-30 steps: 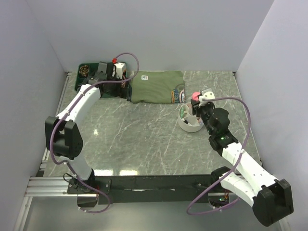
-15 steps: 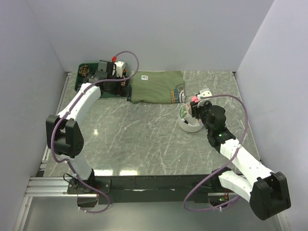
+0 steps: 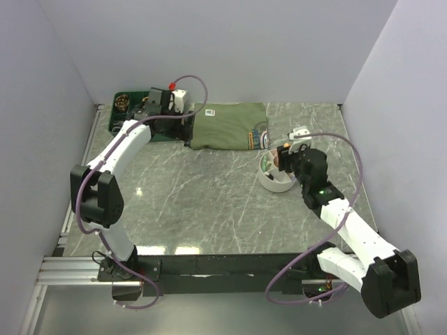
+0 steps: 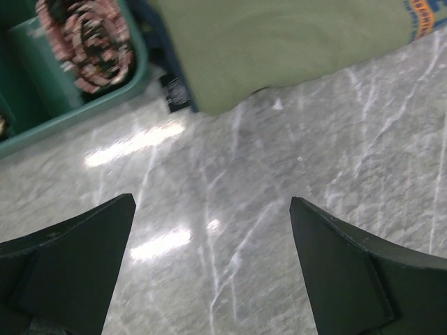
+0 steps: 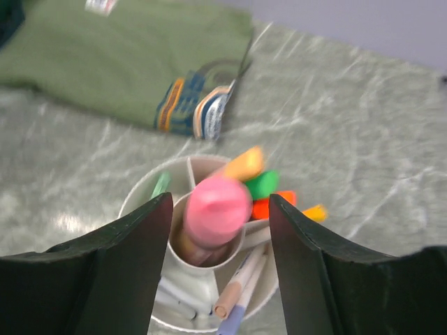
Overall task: Sort the stationery into containers
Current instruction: Place the stationery in the storage box, then reset both arms
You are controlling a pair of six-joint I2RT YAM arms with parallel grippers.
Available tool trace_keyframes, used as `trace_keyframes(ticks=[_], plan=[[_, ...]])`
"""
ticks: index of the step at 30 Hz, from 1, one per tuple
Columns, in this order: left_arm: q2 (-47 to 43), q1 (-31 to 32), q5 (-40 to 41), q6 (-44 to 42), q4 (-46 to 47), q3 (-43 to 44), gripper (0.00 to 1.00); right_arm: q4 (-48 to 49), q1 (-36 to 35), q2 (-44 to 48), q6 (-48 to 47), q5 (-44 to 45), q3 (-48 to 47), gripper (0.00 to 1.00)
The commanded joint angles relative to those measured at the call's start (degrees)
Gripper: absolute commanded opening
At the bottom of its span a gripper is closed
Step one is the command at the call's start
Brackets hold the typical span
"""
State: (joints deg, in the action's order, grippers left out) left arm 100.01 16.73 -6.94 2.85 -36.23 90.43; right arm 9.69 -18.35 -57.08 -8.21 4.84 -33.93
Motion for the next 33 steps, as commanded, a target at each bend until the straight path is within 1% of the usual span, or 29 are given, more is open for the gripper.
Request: trace_keyframes(ticks=[1, 4, 5, 7, 8, 9, 10, 12, 14, 15, 16, 17, 19, 20, 22, 24, 26, 29, 30, 33], plan=[[3.08, 4.88, -0.45, 1.36, 1.34, 5.53, 0.99, -6.33, 2.95, 5.40, 4.77, 5.00, -9.83, 0.67], [4.84, 8.05, 0.26, 3.29, 1.95, 7.21, 0.99, -10.90, 5.25, 5.58, 8.11, 5.35, -11.94, 0.71], [5.11, 8.84, 0.43, 3.21, 2.21, 7.56, 1.00, -12.05, 7.17, 5.14, 8.38, 5.09, -12.29, 0.72], [6.34, 10.77, 1.49, 2.34, 2.13, 9.40, 0.99, -14.69, 9.64, 3.39, 11.27, 5.09, -13.09, 0.71], [6.95, 11.21, 1.14, 2.25, 1.78, 10.19, 1.00, -15.83, 13.39, 2.60, 14.07, 5.26, -13.35, 0.71], [7.83, 11.48, 0.62, 3.29, 1.34, 11.59, 0.99, -18.98, 15.60, 0.32, 15.84, 4.74, -14.40, 0.71], [8.18, 11.48, -0.17, 4.00, 1.34, 12.04, 1.00, -20.66, 17.97, -1.00, 18.81, 2.04, -15.19, 0.72], [8.80, 11.57, -0.27, 5.05, 2.12, 12.40, 1.00, -24.00, 23.77, -5.03, 20.07, -1.13, -16.42, 0.75], [8.89, 11.74, 2.62, 5.41, 2.83, 12.31, 0.99, -24.55, 26.51, -6.98, 20.07, -4.66, -16.08, 0.90], [9.06, 11.75, 4.11, 5.15, 3.18, 12.40, 0.99, -24.29, 29.39, -8.04, 19.72, -6.84, -15.38, 0.96], [9.15, 11.75, 6.65, 4.97, 3.44, 12.75, 0.99, -23.24, 30.38, -8.40, 18.94, -7.38, -14.94, 1.00], [9.33, 11.66, 6.76, 4.71, 3.44, 13.10, 1.00, -22.88, 30.82, -9.53, 18.84, -4.95, -14.76, 1.00], [9.15, 11.31, 8.87, 4.18, 3.88, 13.45, 0.99, -25.32, 31.35, -11.81, 19.02, -0.20, -16.07, 1.00], [8.98, 10.96, 8.87, 4.09, 3.97, 13.37, 1.00, -26.90, 31.62, -14.61, 19.45, 3.21, -18.25, 1.00], [8.89, 10.69, 8.87, 3.74, 3.88, 13.45, 0.99, -33.05, 31.71, -17.87, 21.38, 7.45, -21.07, 1.00], [8.54, 10.69, 9.05, 3.56, 4.06, 12.76, 0.99, -39.19, 31.80, -23.15, 22.61, 12.19, -25.47, 1.00], [8.19, 10.78, 9.14, 3.65, 4.15, 12.31, 0.99, -42.11, 31.71, -27.62, 24.03, 14.74, -28.45, 1.00], [7.92, 10.78, 9.49, 3.30, 4.32, 11.35, 1.00, -42.22, 32.23, -28.97, 22.36, 14.85, -27.86, 1.00], [7.58, 10.78, 10.01, 3.13, 4.24, 10.82, 0.99, -40.56, 32.58, -28.36, 21.66, 11.19, -27.33, 1.00], [7.05, 10.78, 10.80, 2.60, 4.41, 10.38, 0.99, -37.66, 33.20, -24.05, 19.73, 5.81, -25.48, 1.00]])
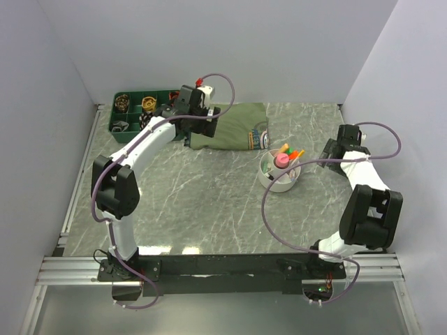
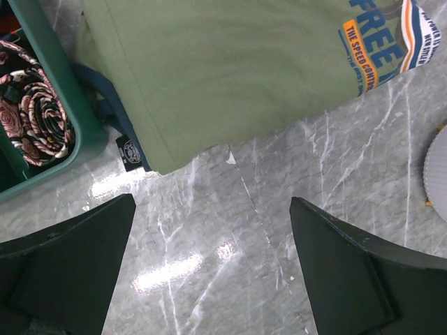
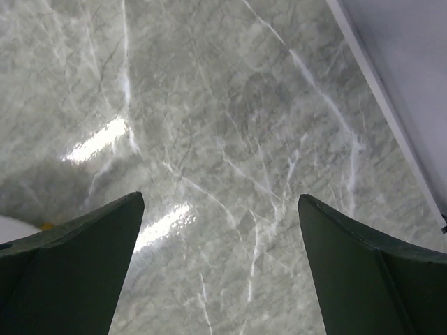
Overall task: Sort the stationery into containers
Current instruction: Reset both arms
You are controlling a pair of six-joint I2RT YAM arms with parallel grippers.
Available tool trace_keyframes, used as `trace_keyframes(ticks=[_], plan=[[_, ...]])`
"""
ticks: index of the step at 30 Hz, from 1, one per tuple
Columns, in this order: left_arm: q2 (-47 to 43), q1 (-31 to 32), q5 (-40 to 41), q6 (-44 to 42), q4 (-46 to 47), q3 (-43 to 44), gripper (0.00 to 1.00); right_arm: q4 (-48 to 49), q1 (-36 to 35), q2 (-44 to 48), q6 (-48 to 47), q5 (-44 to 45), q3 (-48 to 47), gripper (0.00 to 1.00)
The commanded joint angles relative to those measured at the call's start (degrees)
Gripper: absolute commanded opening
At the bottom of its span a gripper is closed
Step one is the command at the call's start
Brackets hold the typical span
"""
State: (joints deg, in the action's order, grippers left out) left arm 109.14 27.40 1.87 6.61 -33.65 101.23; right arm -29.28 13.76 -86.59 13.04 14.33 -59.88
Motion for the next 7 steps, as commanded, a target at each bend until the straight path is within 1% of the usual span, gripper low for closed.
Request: trace_keyframes(ticks=[1, 7], plan=[[-2.27, 0.11, 2.17, -1.16, 1.83, -0.51, 1.00, 1.50, 1.09, 6.25, -1.35, -5.17, 0.55, 1.00], [-2.53, 0.03, 2.88, -1.51, 2.18, -0.95, 0.99, 0.71, 1.09, 6.17, 0.14, -5.89, -1.82, 1.00]])
